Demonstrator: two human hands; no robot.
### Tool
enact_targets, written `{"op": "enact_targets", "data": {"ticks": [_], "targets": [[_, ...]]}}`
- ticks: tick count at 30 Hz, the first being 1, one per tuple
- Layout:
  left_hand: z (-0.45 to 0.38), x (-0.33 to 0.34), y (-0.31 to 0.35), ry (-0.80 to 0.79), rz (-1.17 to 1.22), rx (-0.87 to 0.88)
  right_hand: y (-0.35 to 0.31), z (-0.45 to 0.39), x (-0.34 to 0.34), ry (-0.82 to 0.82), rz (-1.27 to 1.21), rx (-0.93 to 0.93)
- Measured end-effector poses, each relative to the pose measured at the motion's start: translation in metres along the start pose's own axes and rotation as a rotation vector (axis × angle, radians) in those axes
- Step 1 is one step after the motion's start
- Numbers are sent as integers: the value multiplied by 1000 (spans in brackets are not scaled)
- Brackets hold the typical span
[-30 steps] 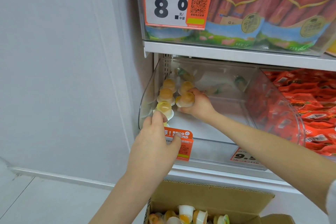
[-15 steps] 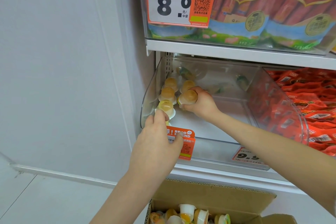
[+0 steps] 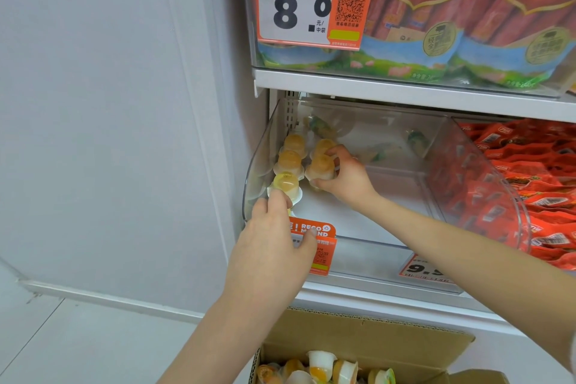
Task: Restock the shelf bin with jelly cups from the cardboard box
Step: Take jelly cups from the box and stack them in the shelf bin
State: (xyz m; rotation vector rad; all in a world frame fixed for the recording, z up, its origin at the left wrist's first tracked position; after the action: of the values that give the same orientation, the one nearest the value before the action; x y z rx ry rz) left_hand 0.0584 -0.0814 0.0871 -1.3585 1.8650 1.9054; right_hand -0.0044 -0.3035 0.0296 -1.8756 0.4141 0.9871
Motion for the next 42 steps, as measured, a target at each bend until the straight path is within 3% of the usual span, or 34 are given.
{"op": "enact_targets", "data": {"ticks": [9, 13, 16, 18, 19, 21, 24, 27, 31, 34, 39, 42], "targets": [[-1, -1, -1, 14, 4, 15, 0, 0, -9, -35, 15, 35], [10, -8, -1, 22, 108, 78, -14, 31, -67, 203, -99, -7], [30, -5, -3, -46, 172, 132, -25, 117, -115, 379, -148, -242], [50, 10, -9, -136, 147, 148, -12, 182, -121, 382, -55, -334], [61, 22, -15, -193, 110, 157, 1, 212, -113, 329, 3, -339], [89, 52, -31, -355, -3, 166, 38, 264, -82, 70, 99, -263], [124, 106, -75, -642, -246, 126, 109, 324, -17, -456, 250, -10], [156, 158, -130, -910, -401, -28, 159, 367, 38, -757, 242, 204], [200, 223, -181, -1200, -505, -153, 177, 407, 94, -1023, 149, 420], [216, 249, -182, -1310, -522, -163, 181, 423, 119, -1195, 193, 439], [224, 268, -174, -1310, -656, 174, 179, 426, 131, -1291, 135, 391], [233, 274, -182, -1344, -615, 295, 186, 427, 134, -1272, 87, 465]]}}
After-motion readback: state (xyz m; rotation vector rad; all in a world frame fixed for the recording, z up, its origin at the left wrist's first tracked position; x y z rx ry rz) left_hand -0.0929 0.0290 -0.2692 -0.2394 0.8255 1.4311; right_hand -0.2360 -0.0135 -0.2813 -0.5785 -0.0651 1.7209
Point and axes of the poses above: each hand's wrist, its own z-axis away from the middle knuckle, its own x-axis out of the palm, y = z × x, the point moved 2 cm from there along -z, towards the middle knuckle, and after that the axes turned 6 degrees about z, right-handed, at the moved point
